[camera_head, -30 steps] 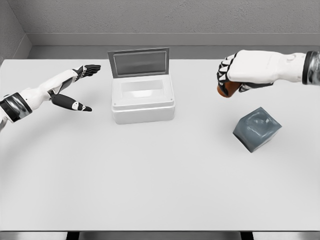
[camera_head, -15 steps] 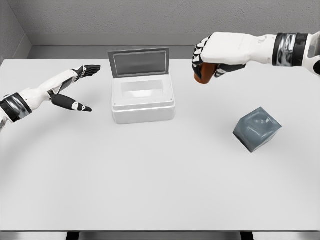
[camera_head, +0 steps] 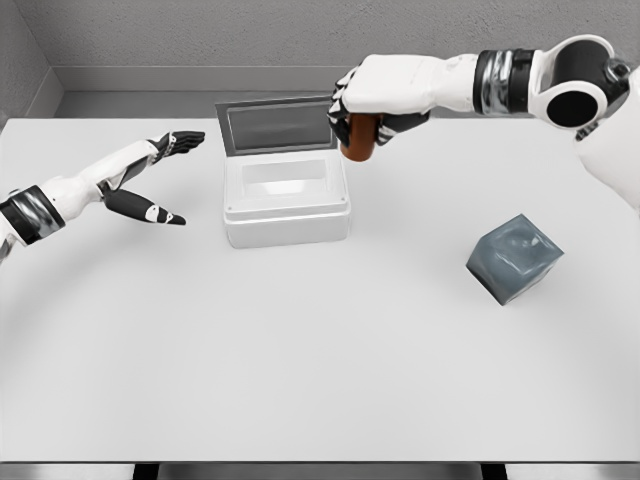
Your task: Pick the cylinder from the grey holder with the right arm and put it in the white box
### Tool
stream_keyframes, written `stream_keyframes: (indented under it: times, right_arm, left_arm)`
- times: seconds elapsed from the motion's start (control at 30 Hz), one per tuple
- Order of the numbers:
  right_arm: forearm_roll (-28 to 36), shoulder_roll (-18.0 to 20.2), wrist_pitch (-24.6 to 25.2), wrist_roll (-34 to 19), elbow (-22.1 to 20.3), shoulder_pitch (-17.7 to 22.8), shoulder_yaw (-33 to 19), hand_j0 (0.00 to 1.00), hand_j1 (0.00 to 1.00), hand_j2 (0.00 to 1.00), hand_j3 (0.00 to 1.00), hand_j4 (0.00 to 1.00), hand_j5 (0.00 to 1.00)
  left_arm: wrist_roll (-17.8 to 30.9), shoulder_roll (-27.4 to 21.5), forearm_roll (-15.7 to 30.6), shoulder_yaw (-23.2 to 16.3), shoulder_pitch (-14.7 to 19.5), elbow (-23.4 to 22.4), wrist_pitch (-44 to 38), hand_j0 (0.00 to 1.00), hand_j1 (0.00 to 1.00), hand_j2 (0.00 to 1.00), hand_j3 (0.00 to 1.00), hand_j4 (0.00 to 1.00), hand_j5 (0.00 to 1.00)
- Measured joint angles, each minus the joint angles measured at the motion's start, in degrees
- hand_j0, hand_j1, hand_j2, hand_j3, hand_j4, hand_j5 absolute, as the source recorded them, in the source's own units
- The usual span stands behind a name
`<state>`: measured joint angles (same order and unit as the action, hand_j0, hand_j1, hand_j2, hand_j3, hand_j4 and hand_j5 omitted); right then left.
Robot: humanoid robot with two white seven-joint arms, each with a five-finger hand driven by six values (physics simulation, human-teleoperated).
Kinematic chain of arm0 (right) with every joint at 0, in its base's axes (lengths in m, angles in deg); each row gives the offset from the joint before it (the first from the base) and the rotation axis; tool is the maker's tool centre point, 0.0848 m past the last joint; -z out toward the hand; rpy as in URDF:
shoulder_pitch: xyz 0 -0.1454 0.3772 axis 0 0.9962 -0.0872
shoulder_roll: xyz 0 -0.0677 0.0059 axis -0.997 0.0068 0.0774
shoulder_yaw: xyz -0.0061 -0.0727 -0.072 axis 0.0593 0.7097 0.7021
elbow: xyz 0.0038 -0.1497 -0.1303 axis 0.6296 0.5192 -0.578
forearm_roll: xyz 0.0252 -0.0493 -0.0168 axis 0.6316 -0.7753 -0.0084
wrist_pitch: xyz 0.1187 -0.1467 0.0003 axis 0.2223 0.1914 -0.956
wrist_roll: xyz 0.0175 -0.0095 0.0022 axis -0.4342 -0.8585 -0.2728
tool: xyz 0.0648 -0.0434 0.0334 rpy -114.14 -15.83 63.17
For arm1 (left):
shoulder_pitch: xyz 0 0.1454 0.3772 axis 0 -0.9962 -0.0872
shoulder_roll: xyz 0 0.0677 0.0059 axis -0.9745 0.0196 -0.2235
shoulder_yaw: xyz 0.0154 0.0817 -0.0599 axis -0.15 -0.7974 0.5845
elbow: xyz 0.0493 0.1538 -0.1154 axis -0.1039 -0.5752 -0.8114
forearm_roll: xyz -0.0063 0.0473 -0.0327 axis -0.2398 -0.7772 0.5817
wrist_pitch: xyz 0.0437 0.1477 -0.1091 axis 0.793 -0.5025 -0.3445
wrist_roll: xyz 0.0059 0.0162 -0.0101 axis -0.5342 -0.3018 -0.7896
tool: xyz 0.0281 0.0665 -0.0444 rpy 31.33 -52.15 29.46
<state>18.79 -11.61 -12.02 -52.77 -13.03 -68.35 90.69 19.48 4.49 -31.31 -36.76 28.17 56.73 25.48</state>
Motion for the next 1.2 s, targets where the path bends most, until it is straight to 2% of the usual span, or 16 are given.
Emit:
stream_keyframes:
  times: [0.2, 0.53, 0.7, 0.83, 1.2]
  right_arm:
    - [-1.1, -3.6, 0.0, 0.0, 4.2, -1.0, 1.0, 0.33, 0.33, 0.33, 0.33, 0.33, 0.33]
    - [-2.1, -7.0, 0.0, 0.0, 7.9, -1.1, 1.2, 0.33, 0.33, 0.33, 0.33, 0.33, 0.33]
    - [-2.2, -7.7, 0.0, 0.0, 8.6, -1.1, 1.2, 0.33, 0.33, 0.33, 0.33, 0.33, 0.33]
    - [-2.2, -7.9, 0.0, 0.0, 8.7, -1.3, 1.2, 0.33, 0.33, 0.33, 0.33, 0.33, 0.33]
    - [-2.2, -8.5, 0.0, 0.0, 8.8, -1.5, 2.2, 0.33, 0.33, 0.33, 0.33, 0.33, 0.33]
  left_arm:
    - [0.4, 0.0, 0.0, 0.0, -0.1, 0.0, 0.0, 1.0, 1.0, 1.0, 1.0, 1.0, 1.0]
    - [0.5, 0.0, 0.0, 0.0, -0.3, 0.0, 0.1, 1.0, 1.0, 1.0, 1.0, 1.0, 1.0]
    - [0.9, -3.9, 0.3, 0.0, -3.5, 0.7, 3.1, 1.0, 1.0, 1.0, 1.0, 1.0, 1.0]
    - [0.9, -7.0, 0.6, 0.1, -3.5, 1.0, 3.8, 1.0, 1.0, 1.0, 1.0, 1.0, 1.0]
    - [0.8, -7.7, 0.7, 0.2, -3.6, -0.4, 4.0, 1.0, 1.0, 1.0, 1.0, 1.0, 1.0]
